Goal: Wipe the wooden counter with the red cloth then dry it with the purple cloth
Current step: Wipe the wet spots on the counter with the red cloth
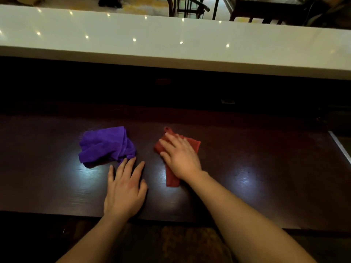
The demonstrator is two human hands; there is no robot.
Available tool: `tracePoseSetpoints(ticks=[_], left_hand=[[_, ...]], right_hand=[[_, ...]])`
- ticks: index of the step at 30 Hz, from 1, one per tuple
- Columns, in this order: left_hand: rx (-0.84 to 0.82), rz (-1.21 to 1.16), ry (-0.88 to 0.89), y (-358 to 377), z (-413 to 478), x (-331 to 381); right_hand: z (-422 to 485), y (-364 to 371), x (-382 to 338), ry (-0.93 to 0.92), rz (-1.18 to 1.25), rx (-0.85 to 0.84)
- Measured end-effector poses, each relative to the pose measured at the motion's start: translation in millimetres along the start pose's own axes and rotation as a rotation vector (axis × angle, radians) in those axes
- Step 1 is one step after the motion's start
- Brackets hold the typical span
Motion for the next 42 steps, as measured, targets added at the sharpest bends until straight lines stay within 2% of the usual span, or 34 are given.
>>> tracePoseSetpoints(ticks=[4, 7, 13, 16, 18, 25, 27, 29, 31, 35, 38, 42], left_hand=[[0.016, -0.008, 0.012, -0.4, 0.5, 0.1], [0.008, -0.013, 0.008, -1.2, 0.8, 0.9], [-0.021, 0.021, 0.003, -0.9, 1.6, 3.6], [-0.039, 0.04, 0.012, 1.5, 0.8, 4.0], [-0.052, 0.056, 0.027, 4.5, 1.1, 2.9], [-0.052, 0.056, 0.032, 6.6, 2.2, 1.3], [-0.044, 0.05, 0.033, 5.4, 2.5, 1.2], [-0.034, 0.038, 0.03, 5.2, 2.3, 0.1], [-0.027, 0.036, 0.03, 6.2, 2.7, -0.6], [-0.019, 0.056, 0.03, 10.7, 2.7, -1.9], [-0.022, 0.065, 0.031, 11.0, 2.2, -2.6], [-0.029, 0.063, 0.028, 9.7, 1.8, -2.0]], right_hand=[[38.9, -26.1, 57.4, 0.234, -0.012, 0.041], [13.9, -46.6, 102.4, 0.361, 0.021, 0.078], [-106.1, -67.3, 143.5, 0.336, -0.09, 0.154], [-104.7, -77.4, 169.9, 0.58, -0.139, 0.193], [-88.4, -71.9, 163.3, 0.643, -0.122, 0.195], [-58.3, -18.7, 28.1, 0.172, -0.049, 0.081], [-68.3, -14.3, 13.1, 0.038, -0.045, 0.02], [-78.1, -22.9, 28.9, -0.016, -0.061, -0.003], [-88.6, -35.0, 56.9, 0.036, -0.073, 0.024], [-82.9, -48.0, 97.6, 0.278, -0.042, 0.14], [-40.7, -37.3, 86.9, 0.365, -0.031, 0.154], [16.7, -13.2, 39.1, 0.322, 0.003, 0.085]])
Point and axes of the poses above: each hand's wrist, its own z-axis towards the middle knuckle, its own y-axis out of the palm, x = y × z, the point moved 4 cm from there along z, towards the middle knuckle, and after that the axes turned 5 degrees about x, right-handed, at the moved point
